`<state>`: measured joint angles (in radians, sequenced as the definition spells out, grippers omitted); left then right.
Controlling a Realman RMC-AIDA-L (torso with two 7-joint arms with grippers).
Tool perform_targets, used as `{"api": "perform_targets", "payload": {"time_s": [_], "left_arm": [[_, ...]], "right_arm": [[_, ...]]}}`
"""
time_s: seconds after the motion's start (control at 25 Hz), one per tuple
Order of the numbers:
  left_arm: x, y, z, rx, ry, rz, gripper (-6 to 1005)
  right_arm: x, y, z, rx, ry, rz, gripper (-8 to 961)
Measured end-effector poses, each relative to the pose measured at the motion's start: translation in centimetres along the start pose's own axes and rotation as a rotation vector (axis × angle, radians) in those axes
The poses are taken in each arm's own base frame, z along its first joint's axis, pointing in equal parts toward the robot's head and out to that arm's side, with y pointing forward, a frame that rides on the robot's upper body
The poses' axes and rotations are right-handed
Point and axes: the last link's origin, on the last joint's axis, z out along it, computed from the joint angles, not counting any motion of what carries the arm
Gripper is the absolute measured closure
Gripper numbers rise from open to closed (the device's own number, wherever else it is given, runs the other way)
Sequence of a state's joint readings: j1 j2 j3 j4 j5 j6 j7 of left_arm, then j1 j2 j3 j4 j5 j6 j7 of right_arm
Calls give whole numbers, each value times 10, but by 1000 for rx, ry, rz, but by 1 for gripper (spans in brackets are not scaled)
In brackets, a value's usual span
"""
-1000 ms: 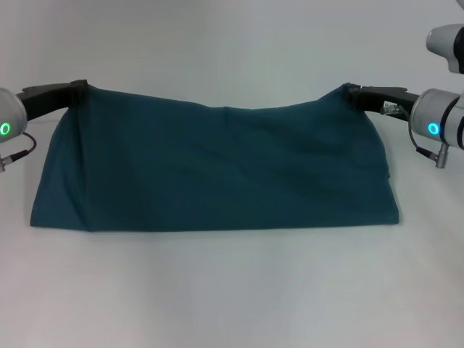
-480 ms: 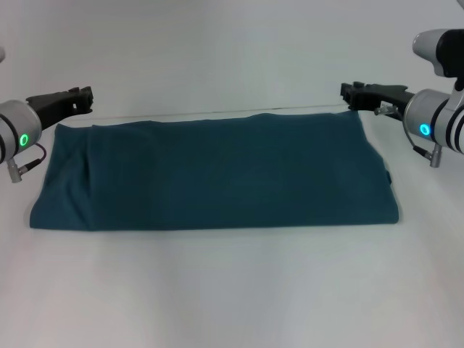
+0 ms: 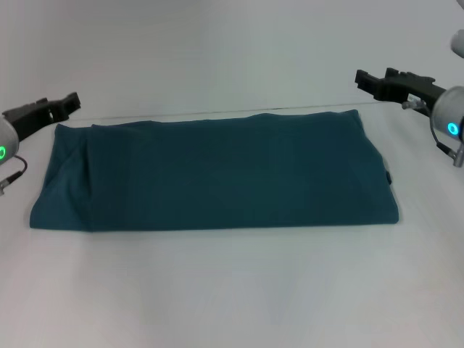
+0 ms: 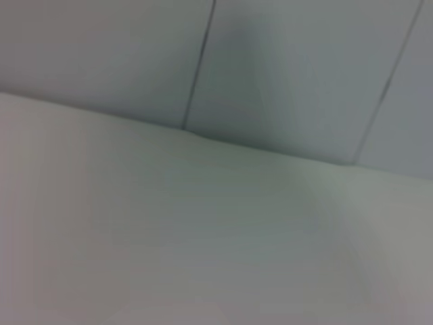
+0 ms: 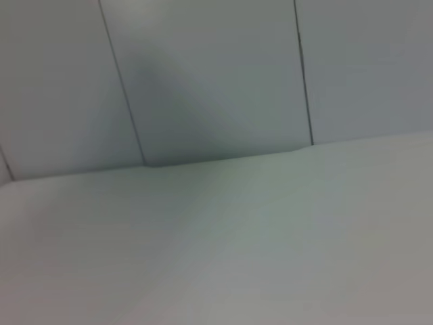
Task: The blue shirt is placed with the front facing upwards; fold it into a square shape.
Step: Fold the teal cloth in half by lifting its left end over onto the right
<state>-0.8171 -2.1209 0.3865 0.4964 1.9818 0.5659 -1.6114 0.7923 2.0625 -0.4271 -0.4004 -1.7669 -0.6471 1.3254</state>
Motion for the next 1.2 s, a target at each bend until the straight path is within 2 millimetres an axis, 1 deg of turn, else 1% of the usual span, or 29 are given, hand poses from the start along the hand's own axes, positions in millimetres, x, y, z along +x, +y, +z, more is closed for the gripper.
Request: {"api": "perform_targets", "payload": {"time_s": [0.12,0.24,0.28,0.32,0.44,0.52,0.68,0.76,0.84,0.88,0.92,1.04,1.2], "left_arm": [[-7,-3,-7,-46,-18,-21,462],[-10,-7,-17,-88,-24,-50,323],[-10,-7,-17,-88,-24,-50,276],[-10,-11,-25,-118,-30,-66,230],[-10,-16,-33,-128,-36,-67,182],[-11,-20,-37,-126,-42,-65,150],[-17,-26,-47,-137,-54,-71,150],[-19,-26,-53,-169,-62,-70,151],[-24,-26,-63,-220,-76,-68,151],[-24,-26,-63,-220,-76,-68,151],[-26,-27,-67,-232,-81,-67,151],[-33,-31,-75,-233,-98,-58,151],[-46,-36,-76,-198,-151,-24,152]], "right_arm": [[6,-4,-11,-38,-11,48,417],[11,-8,-24,-94,-18,92,349],[13,-9,-29,-117,-18,102,322],[14,-10,-34,-145,-17,112,294],[18,-12,-50,-223,-1,151,212],[19,-15,-62,-270,12,170,212],[20,-20,-84,-347,50,192,213],[20,-25,-93,-364,76,216,212],[21,-30,-103,-380,100,241,212],[22,-32,-108,-388,110,248,213],[22,-34,-112,-391,117,250,213],[25,-42,-121,-380,149,260,213],[30,-51,-127,-341,217,275,214]]}}
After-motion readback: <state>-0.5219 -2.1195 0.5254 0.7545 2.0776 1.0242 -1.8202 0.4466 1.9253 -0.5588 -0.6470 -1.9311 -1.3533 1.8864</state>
